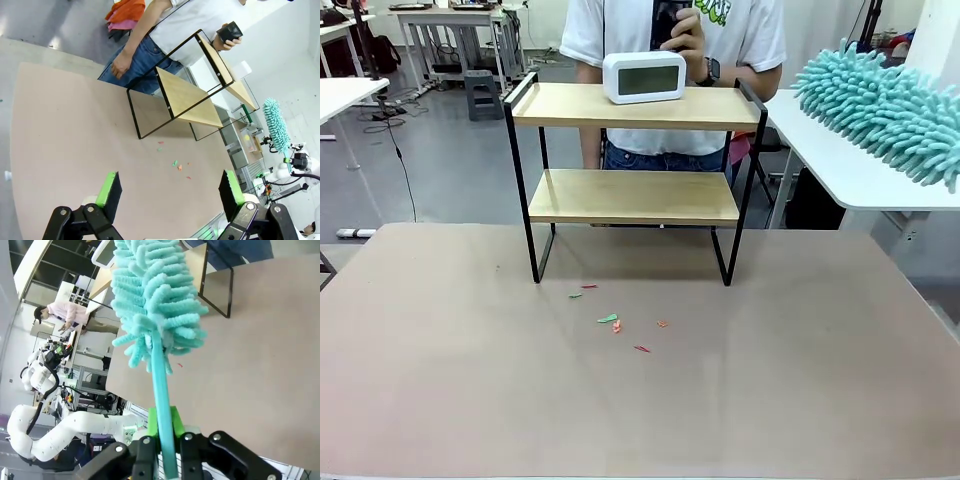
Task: Clean the shelf.
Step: Clean the remaining tier of the Shelf with the Duster once objects are removed, then hand the Duster back to the human.
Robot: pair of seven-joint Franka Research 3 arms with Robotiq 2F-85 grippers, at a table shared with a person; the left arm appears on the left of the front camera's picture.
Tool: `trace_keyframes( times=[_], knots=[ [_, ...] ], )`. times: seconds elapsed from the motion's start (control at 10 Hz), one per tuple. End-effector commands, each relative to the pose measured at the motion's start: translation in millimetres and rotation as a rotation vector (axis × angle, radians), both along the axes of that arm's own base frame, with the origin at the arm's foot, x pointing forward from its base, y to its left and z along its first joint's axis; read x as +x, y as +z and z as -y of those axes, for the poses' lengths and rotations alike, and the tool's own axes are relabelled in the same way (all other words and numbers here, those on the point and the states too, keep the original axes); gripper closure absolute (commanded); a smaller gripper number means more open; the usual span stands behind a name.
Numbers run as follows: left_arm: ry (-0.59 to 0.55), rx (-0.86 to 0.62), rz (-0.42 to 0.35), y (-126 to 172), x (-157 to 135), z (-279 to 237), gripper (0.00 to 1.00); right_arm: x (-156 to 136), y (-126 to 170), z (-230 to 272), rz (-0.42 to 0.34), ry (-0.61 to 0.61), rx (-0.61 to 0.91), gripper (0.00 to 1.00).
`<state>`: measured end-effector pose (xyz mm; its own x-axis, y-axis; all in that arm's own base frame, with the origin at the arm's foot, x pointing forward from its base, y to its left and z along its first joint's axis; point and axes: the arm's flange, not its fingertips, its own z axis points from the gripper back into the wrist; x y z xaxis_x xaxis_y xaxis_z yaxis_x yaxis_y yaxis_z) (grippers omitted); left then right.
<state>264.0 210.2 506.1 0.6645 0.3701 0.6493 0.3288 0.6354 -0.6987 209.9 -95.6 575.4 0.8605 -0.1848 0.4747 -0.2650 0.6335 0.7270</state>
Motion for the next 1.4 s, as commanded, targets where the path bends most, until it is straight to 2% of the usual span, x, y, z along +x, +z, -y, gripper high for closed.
trace_keyframes(
  times=[0.0,0.9,1.0,1.1,1.2,1.3],
  knots=[
    [-0.004,-0.003,0.030,0,1,2,0.00,-1,-4,6,0.018,0.012,-0.002,0.88],
    [-0.004,-0.003,0.030,0,1,2,0.00,-1,-4,6,0.018,0.012,-0.002,0.88],
    [0.000,0.000,0.000,0,0,0,0.00,0,0,1,-0.001,-0.001,0.002,0.88],
    [-0.149,0.050,0.109,32,9,37,0.00,-4,36,5,0.152,0.000,-0.051,0.88],
    [-0.401,0.007,0.187,67,14,85,0.00,1,84,0,0.268,0.071,-0.097,0.88],
    [-0.589,0.045,0.232,92,17,136,0.00,6,125,-20,0.358,0.258,-0.147,0.88]
  ],
)
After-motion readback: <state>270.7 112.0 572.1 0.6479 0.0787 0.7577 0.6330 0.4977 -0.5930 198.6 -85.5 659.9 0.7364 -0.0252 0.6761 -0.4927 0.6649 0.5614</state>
